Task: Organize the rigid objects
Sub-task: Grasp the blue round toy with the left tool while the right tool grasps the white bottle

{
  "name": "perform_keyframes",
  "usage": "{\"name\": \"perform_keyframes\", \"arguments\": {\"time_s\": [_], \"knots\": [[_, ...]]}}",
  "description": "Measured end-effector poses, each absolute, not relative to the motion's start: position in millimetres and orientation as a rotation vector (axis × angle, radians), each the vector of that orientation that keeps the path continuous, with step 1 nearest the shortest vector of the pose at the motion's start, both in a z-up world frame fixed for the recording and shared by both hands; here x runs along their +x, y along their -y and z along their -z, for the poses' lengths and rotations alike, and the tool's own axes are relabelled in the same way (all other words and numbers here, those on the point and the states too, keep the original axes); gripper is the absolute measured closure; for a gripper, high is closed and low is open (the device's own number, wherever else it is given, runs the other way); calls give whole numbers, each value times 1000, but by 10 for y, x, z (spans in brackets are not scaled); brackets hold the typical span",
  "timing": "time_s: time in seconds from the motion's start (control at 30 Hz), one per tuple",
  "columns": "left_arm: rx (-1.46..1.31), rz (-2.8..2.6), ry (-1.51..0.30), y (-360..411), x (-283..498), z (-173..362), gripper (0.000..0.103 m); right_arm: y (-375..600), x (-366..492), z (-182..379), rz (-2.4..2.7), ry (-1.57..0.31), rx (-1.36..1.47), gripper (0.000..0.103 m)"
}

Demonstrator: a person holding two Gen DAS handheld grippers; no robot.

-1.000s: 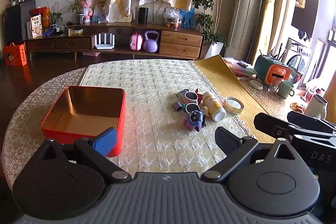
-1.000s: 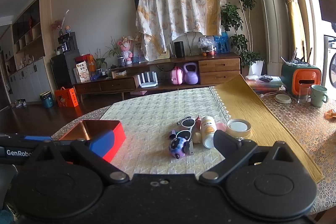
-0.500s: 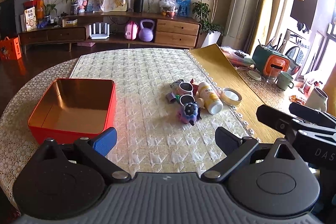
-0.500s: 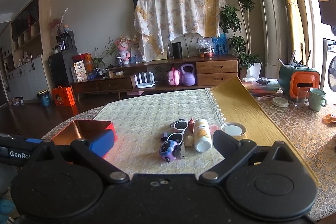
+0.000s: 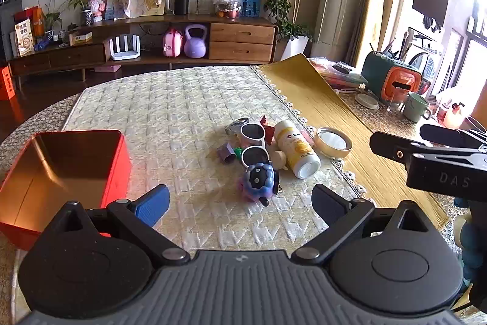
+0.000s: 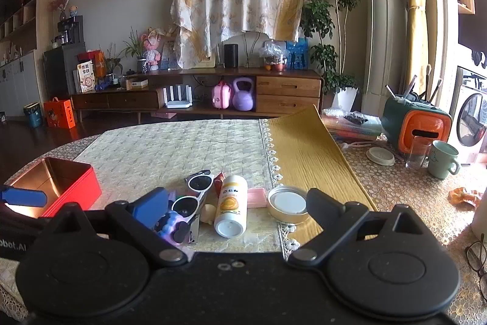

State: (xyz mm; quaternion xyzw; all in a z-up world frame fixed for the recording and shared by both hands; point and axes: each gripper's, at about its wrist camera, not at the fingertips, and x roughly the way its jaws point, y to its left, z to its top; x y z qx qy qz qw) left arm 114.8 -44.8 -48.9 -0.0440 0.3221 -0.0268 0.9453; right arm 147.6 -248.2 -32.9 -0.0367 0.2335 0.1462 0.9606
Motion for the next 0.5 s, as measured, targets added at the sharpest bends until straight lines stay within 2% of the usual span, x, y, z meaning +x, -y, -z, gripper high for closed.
{"name": "perform_keyframes", "arguments": {"time_s": [0.37, 0.43, 0.5], "knots": [[-68, 50, -685, 634, 1694, 873, 3, 2351, 2254, 671, -309, -632, -86, 15], [-66, 69, -695, 644, 1787, 932, 3, 2323, 2400, 715, -309, -666, -76, 23], [-69, 77, -707, 654, 1866, 1005, 3, 2288, 2530, 777, -315, -697, -70, 24]]}}
